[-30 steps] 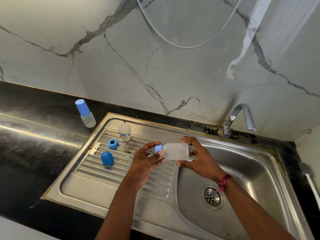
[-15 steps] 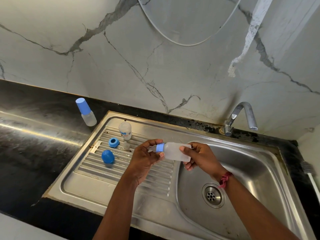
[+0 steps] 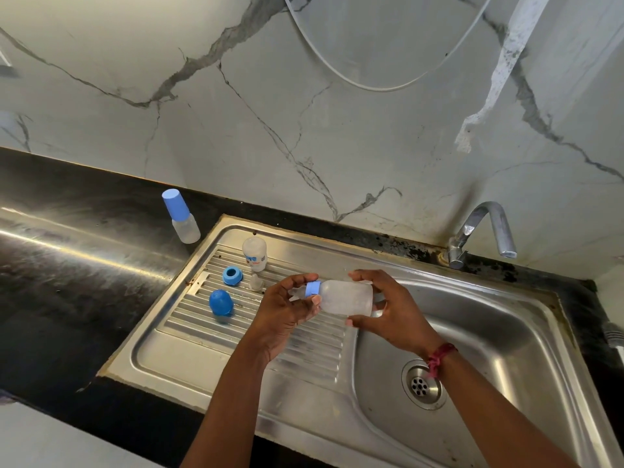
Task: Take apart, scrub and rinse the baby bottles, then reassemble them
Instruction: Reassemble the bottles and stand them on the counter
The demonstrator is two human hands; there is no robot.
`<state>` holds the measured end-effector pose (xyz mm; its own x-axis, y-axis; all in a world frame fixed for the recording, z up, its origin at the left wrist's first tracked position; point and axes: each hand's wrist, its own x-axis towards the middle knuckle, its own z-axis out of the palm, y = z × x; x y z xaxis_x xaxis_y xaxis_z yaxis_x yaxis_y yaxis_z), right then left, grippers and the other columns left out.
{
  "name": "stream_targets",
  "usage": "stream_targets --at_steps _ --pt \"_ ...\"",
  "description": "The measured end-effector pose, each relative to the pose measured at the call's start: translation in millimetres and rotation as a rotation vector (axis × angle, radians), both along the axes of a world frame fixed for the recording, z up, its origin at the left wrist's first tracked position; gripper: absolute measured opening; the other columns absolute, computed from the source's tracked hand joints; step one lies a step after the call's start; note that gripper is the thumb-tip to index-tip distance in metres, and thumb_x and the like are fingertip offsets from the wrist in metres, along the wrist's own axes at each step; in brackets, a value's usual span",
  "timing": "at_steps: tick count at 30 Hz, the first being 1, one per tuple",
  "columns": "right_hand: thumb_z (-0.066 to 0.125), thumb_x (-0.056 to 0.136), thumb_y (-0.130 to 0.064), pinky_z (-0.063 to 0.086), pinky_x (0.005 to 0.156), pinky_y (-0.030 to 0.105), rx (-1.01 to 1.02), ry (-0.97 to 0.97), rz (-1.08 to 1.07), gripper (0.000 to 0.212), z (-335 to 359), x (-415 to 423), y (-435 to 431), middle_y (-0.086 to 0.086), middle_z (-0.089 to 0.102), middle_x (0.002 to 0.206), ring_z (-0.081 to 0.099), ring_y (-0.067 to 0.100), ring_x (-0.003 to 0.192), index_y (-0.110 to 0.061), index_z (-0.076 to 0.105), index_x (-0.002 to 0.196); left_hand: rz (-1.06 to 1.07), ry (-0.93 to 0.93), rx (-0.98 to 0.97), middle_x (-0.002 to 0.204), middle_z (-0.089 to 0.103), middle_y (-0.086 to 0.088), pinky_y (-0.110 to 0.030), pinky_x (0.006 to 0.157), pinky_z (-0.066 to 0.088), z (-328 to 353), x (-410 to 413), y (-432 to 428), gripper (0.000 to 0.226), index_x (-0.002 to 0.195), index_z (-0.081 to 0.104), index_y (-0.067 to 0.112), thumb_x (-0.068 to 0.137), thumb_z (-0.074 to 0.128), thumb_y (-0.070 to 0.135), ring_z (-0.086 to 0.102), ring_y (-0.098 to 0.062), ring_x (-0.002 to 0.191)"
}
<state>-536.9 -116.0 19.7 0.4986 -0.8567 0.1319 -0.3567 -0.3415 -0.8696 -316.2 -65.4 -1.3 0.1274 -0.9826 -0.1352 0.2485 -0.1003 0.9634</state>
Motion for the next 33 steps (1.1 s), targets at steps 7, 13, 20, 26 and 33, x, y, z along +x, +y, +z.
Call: stream_targets --at_steps 7,13,20,26,33 --pt "0.093 0.063 -0.024 0.057 0.073 0.022 -0.002 0.027 -0.012 0.06 -12 18 6 -0.012 0.066 0.113 0.063 0.003 0.098 -0.036 0.064 0.113 0.007 -0.219 -0.028 0.108 0.071 0.006 -0.027 0.08 0.058 0 18 7 0.036 0.103 0.07 0.026 0.081 0.075 -0.002 0.069 -0.024 0.102" --pt "0.088 0.068 -0.038 0.054 0.075 0.022 0.051 0.119 0.01 0.054 -21 42 10 -0.016 0.064 0.11 0.062 0.004 0.1 -0.033 0.061 0.115 0.075 -0.188 -0.042 0.117 0.062 -0.005 -0.029 0.082 0.059 -1 32 12 0.053 0.124 0.058 0.03 0.078 0.077 0.01 0.068 -0.027 0.103" --pt "0.088 0.07 -0.03 0.05 0.073 0.014 0.209 0.004 -0.139 0.048 -14 82 8 -0.013 0.065 0.105 0.061 0.006 0.093 -0.028 0.06 0.109 0.233 0.13 -0.047 0.115 0.069 -0.007 -0.03 0.085 0.059 8 37 9 0.061 0.134 0.051 0.018 0.08 0.069 -0.004 0.069 -0.023 0.105" --pt "0.082 0.076 -0.038 0.061 0.079 0.043 0.347 -0.139 -0.083 0.041 -13 118 11 -0.001 0.068 0.106 0.07 0.023 0.096 -0.024 0.064 0.111 0.191 -0.032 0.044 0.111 0.072 -0.007 -0.048 0.095 0.055 11 43 13 0.044 0.11 0.063 0.026 0.068 0.073 0.036 0.069 -0.029 0.107" --pt "0.081 0.077 -0.041 0.055 0.08 0.017 0.32 0.008 0.02 0.049 -20 139 19 -0.015 0.066 0.105 0.066 0.006 0.093 -0.025 0.061 0.119 0.331 -0.205 0.08 0.097 0.07 0.0 -0.024 0.078 0.057 8 56 15 0.033 0.115 0.063 0.013 0.085 0.074 0.021 0.069 -0.017 0.092"
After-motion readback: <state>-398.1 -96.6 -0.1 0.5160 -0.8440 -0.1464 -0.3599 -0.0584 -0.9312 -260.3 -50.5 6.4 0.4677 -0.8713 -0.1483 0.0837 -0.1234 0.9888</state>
